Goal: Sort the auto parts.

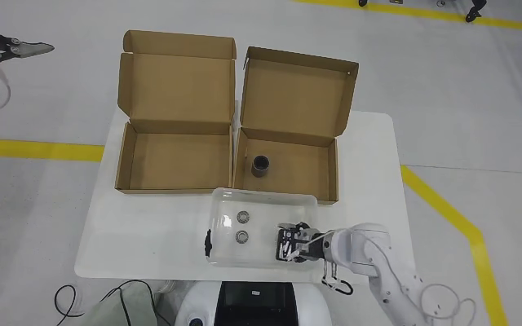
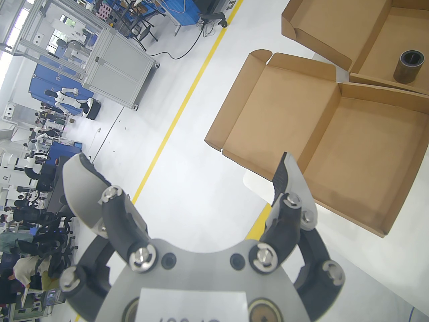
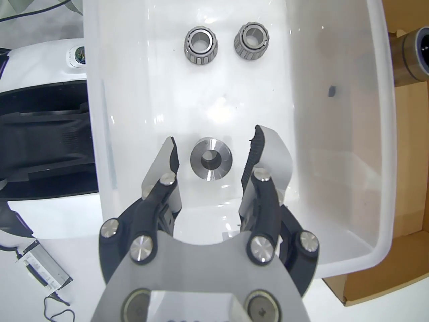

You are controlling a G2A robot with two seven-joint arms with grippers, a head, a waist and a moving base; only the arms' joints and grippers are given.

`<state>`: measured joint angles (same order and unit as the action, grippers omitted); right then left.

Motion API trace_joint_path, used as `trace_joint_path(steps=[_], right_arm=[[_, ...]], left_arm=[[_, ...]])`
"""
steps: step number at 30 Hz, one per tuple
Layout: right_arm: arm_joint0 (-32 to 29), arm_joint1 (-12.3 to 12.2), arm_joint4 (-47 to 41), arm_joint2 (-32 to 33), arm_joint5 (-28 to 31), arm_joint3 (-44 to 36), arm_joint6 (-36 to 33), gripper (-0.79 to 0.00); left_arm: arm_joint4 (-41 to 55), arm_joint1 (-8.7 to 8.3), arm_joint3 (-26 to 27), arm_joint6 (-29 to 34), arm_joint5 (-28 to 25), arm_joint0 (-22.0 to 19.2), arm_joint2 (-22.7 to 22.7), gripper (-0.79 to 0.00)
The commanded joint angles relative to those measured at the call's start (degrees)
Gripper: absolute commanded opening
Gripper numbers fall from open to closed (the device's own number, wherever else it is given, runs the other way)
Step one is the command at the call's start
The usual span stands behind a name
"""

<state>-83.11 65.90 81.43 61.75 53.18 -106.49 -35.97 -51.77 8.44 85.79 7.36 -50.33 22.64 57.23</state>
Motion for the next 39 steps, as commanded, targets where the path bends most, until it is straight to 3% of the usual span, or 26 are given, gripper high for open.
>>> trace_joint_path(steps=[1,18,23,29,39], right_arm=[[0.4,0.0,-0.3,-0.3,-0.3,0.4,-0.5,-0.391],[5.0,0.0,-2.3,-5.1,-2.7,5.1,-7.4,-0.348],[6.2,0.1,-3.4,-6.2,-3.3,6.0,-8.6,-0.443],[6.9,-0.1,-4.2,-6.9,-3.8,6.1,-8.9,-0.785],[6.4,-0.7,-5.5,-5.8,-5.4,3.8,-4.2,-0.785]], left_arm=[[0.0,0.00,0.0,0.0,0.0,0.0,0.0,0.000],[0.0,0.00,0.0,0.0,0.0,0.0,0.0,0.000],[0.0,0.00,0.0,0.0,0.0,0.0,0.0,0.000],[0.0,0.00,0.0,0.0,0.0,0.0,0.0,0.000],[0.0,0.00,0.0,0.0,0.0,0.0,0.0,0.000]])
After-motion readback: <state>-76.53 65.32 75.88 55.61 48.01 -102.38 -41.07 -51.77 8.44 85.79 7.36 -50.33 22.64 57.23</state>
